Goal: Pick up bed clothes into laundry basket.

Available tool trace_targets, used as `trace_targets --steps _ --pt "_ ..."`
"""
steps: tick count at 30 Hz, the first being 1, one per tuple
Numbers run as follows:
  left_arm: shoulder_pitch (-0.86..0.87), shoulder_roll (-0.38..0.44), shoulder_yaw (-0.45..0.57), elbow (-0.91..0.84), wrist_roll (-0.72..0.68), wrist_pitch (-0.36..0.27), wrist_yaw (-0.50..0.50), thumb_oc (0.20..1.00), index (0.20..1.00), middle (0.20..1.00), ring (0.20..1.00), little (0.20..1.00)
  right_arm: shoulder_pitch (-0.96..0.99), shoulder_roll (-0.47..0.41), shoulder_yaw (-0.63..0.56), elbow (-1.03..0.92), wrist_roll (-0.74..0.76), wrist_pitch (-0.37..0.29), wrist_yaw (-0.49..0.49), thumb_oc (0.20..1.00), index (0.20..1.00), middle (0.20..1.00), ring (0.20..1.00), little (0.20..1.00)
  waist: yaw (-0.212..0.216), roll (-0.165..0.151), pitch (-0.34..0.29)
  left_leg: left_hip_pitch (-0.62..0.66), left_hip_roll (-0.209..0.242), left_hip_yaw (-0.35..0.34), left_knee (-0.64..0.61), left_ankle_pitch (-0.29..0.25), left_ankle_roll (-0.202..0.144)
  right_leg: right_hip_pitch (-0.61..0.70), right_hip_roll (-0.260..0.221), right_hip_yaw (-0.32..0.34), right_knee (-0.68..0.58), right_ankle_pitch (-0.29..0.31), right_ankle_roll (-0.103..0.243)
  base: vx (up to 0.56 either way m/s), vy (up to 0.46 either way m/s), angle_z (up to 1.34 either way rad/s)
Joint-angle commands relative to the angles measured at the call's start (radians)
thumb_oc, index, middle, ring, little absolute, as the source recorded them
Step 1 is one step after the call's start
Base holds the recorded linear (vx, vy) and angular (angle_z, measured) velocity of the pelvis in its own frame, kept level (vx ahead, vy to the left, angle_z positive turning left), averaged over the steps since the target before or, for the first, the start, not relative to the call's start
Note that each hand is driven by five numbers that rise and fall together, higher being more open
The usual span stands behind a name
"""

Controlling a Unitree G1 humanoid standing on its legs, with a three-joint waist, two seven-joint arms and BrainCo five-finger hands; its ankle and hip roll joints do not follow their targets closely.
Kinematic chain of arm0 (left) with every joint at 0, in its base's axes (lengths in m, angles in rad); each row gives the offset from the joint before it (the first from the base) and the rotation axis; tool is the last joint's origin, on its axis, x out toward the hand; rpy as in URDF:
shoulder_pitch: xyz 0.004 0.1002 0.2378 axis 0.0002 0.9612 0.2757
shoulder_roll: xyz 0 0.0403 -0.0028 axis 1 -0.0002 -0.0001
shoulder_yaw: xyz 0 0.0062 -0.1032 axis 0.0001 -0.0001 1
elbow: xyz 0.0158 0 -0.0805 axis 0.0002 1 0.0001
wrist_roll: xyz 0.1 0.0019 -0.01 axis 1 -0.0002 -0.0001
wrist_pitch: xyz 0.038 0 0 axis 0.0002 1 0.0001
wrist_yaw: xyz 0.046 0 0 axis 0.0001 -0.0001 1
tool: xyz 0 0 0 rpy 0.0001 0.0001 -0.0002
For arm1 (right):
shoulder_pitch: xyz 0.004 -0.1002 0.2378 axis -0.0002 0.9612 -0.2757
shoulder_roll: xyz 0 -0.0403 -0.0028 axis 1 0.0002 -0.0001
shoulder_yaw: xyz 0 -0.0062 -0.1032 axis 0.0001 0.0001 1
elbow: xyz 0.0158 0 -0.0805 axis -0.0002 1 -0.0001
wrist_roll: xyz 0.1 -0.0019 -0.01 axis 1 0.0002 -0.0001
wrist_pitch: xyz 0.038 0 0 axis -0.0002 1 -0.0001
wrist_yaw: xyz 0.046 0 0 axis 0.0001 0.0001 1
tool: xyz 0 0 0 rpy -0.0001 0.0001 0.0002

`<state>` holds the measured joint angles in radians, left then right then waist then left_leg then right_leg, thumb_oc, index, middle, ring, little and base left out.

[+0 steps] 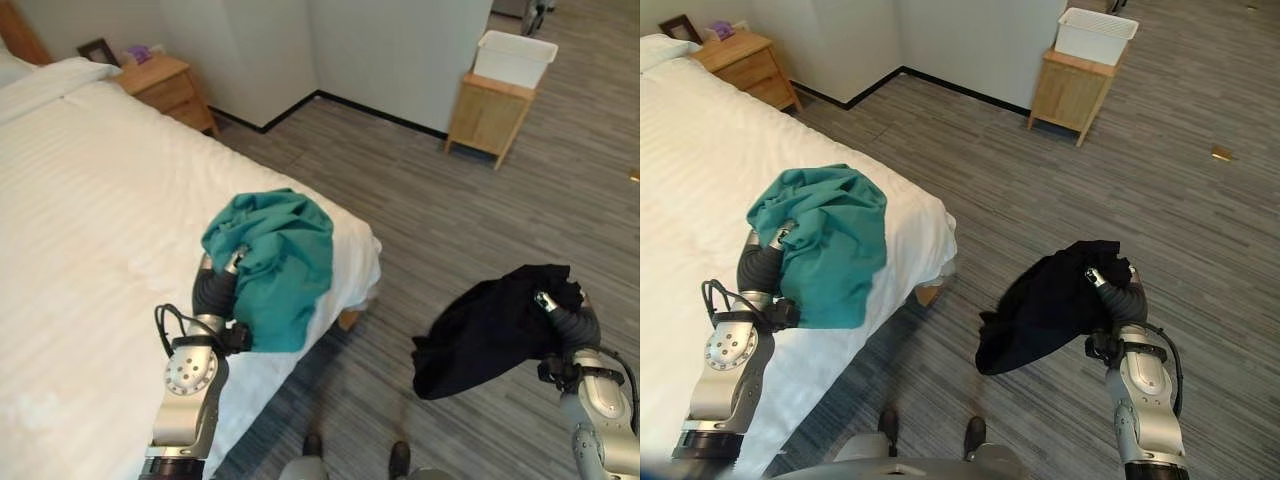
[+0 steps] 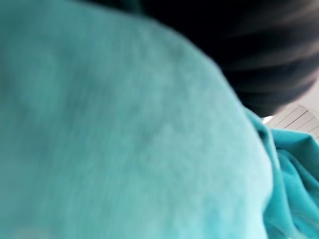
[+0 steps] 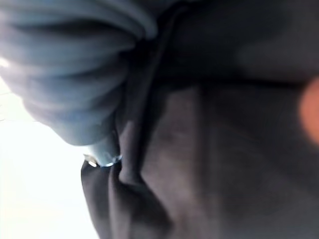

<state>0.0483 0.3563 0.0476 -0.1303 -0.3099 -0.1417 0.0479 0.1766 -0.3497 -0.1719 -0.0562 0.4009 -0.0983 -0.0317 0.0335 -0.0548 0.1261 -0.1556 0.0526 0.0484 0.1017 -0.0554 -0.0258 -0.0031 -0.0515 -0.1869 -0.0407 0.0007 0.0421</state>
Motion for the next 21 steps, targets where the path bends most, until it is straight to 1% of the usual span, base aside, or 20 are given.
trace_targets --steps 1,3,4,5,6,7,8,9,10,12,13,14,15,16,18,19,21 --pt "-0.026 0.043 0.069 -0.039 -0.015 -0.046 -0.004 0.2 0.2 0.2 0.2 0.2 -0.046 -0.02 -0.021 -0.046 0.01 -0.063 0.018 0.2 0.2 0.2 0.2 0.2 0.013 -0.005 -0.041 0.062 -0.036 0.022 -0.064 0.068 -0.019 0.011 -0.031 0.04 -0.006 0.019 0.061 0.09 0.106 -0.4" --pt "-0.017 0.048 0.075 -0.037 -0.011 -0.046 -0.003 0.2 0.2 0.2 0.2 0.2 -0.046 -0.012 -0.022 -0.041 0.01 -0.064 0.017 0.2 0.2 0.2 0.2 0.2 0.011 0.0 -0.045 0.076 -0.043 0.024 -0.079 0.066 -0.014 0.012 -0.034 0.044 -0.001 0.017 0.063 0.11 0.182 -0.34" --pt "0.002 0.057 0.115 -0.008 -0.014 -0.048 0.018 0.2 0.2 0.2 0.2 0.2 -0.054 0.002 -0.012 -0.034 -0.002 -0.065 0.015 0.2 0.2 0.2 0.2 0.2 0.012 0.021 -0.046 0.102 -0.059 0.037 -0.094 0.06 0.009 -0.001 -0.059 0.054 0.072 -0.003 0.073 0.1 0.208 -0.16" --pt "0.002 0.057 0.116 -0.006 -0.014 -0.049 0.018 0.2 0.2 0.2 0.2 0.2 -0.056 0.002 -0.011 -0.034 -0.002 -0.065 0.015 0.2 0.2 0.2 0.2 0.2 0.012 0.021 -0.045 0.103 -0.06 0.039 -0.095 0.06 0.01 -0.006 -0.061 0.056 0.082 -0.009 0.074 0.13 0.285 -0.1" --pt "0.007 0.06 0.132 0.013 -0.012 -0.047 0.029 0.2 0.2 0.2 0.2 0.2 -0.063 0.004 -0.002 -0.033 -0.01 -0.062 0.015 0.2 0.2 0.2 0.2 0.2 0.015 0.029 -0.039 0.112 -0.063 0.048 -0.1 0.057 0.022 -0.03 -0.073 0.055 0.15 -0.019 0.08 0.03 0.083 -0.05" --pt "0.007 0.06 0.132 0.013 -0.012 -0.047 0.029 0.2 0.2 0.2 0.2 0.2 -0.063 0.004 -0.002 -0.033 -0.01 -0.062 0.015 0.2 0.2 0.2 0.2 0.2 0.016 0.028 -0.039 0.112 -0.063 0.049 -0.1 0.058 0.022 -0.033 -0.073 0.057 0.154 -0.021 0.08 0.09 0.171 -0.07" --pt "0.026 0.071 0.151 0.024 0.005 -0.043 0.036 0.2 0.2 0.2 0.2 0.2 -0.077 0.005 0.011 -0.036 -0.031 -0.054 0.017 0.2 0.2 0.2 0.2 0.2 0.017 0.04 -0.024 0.134 -0.059 0.057 -0.102 0.047 0.035 -0.082 -0.089 0.034 0.25 0.014 0.095 0.12 0.159 -0.16" --pt "0.034 0.077 0.167 0.041 0.011 -0.041 0.041 0.2 0.2 0.2 0.2 0.2 -0.077 0.007 0.011 -0.035 -0.034 -0.042 0.029 0.2 0.2 0.2 0.2 0.2 -0.001 0.037 -0.003 0.163 -0.063 0.055 -0.118 0.039 0.043 -0.171 -0.066 0.061 0.305 0.038 0.102 0.13 0.157 -0.28" --pt "0.033 0.077 0.168 0.042 0.011 -0.041 0.041 0.2 0.2 0.2 0.2 0.2 -0.077 0.006 0.012 -0.035 -0.034 -0.042 0.03 0.2 0.2 0.2 0.2 0.2 -0.001 0.038 -0.003 0.164 -0.061 0.056 -0.122 0.039 0.043 -0.174 -0.065 0.062 0.309 0.036 0.101 0.13 0.082 -0.41" --pt "0.032 0.074 0.185 0.045 0.005 -0.045 0.049 0.2 0.2 0.2 0.2 0.2 -0.067 0.007 -0.017 -0.036 -0.021 -0.047 0.028 0.2 0.2 0.2 0.2 0.2 -0.021 0.038 0.0 0.192 -0.068 0.037 -0.146 0.029 0.043 -0.227 -0.02 0.078 0.248 0.041 0.088 0.27 0.009 0.02" --pt "0.018 0.072 0.187 0.047 -0.001 -0.043 0.056 0.2 0.2 0.2 0.2 0.2 -0.053 0.005 -0.043 -0.038 -0.012 -0.055 0.009 0.2 0.2 0.2 0.2 0.2 -0.043 0.03 0.004 0.214 -0.078 0.02 -0.156 0.01 0.04 -0.252 -0.014 0.091 0.181 0.065 0.083 0.31 -0.016 0.41" --pt "0.015 0.073 0.185 0.049 -0.001 -0.043 0.057 0.2 0.2 0.2 0.2 0.2 -0.053 0.005 -0.044 -0.039 -0.012 -0.055 0.009 0.2 0.2 0.2 0.2 0.2 -0.044 0.032 0.004 0.214 -0.075 0.017 -0.157 0.008 0.04 -0.248 -0.012 0.087 0.173 0.067 0.083 0.39 -0.066 0.44" --pt "-0.005 0.074 0.174 0.06 0.002 -0.042 0.06 0.2 0.2 0.2 0.2 0.2 -0.034 0.004 -0.053 -0.044 -0.013 -0.057 0.003 0.2 0.2 0.2 0.2 0.2 -0.063 0.027 0.007 0.245 -0.075 0.0 -0.162 -0.015 0.032 -0.278 -0.017 0.093 0.113 0.101 0.092 0.31 -0.089 0.38" --pt "-0.017 0.075 0.169 0.067 0.006 -0.044 0.064 0.2 0.2 0.2 0.2 0.2 -0.03 0.007 -0.052 -0.051 -0.017 -0.059 0.002 0.2 0.2 0.2 0.2 0.2 -0.069 0.026 0.008 0.259 -0.066 -0.001 -0.167 -0.024 0.024 -0.296 -0.03 0.076 0.084 0.119 0.101 0.31 -0.089 0.43" --pt "-0.019 0.076 0.167 0.07 0.006 -0.046 0.065 0.2 0.2 0.2 0.2 0.2 -0.029 0.008 -0.053 -0.052 -0.018 -0.058 0.002 0.2 0.2 0.2 0.2 0.2 -0.071 0.03 0.007 0.261 -0.062 -0.004 -0.168 -0.025 0.024 -0.29 -0.027 0.071 0.075 0.124 0.102 0.24 -0.096 0.37" --pt "-0.042 0.075 0.149 0.079 0.012 -0.052 0.067 0.2 0.2 0.2 0.2 0.2 -0.041 0.009 -0.044 -0.045 -0.026 -0.066 -0.004 0.2 0.2 0.2 0.2 0.2 -0.084 0.032 0.0 0.316 -0.035 0.005 -0.176 -0.059 -0.002 -0.325 -0.066 -0.012 -0.005 0.166 0.128 0.52 -0.216 0.33" --pt "-0.049 0.072 0.135 0.076 0.01 -0.053 0.066 0.2 0.2 0.2 0.2 0.2 -0.055 0.004 -0.031 -0.047 -0.035 -0.069 -0.01 0.2 0.2 0.2 0.2 0.2 -0.089 0.031 -0.012 0.359 -0.024 0.011 -0.17 -0.088 -0.014 -0.332 -0.098 -0.071 0.004 0.189 0.137 0.51 -0.214 0.13"
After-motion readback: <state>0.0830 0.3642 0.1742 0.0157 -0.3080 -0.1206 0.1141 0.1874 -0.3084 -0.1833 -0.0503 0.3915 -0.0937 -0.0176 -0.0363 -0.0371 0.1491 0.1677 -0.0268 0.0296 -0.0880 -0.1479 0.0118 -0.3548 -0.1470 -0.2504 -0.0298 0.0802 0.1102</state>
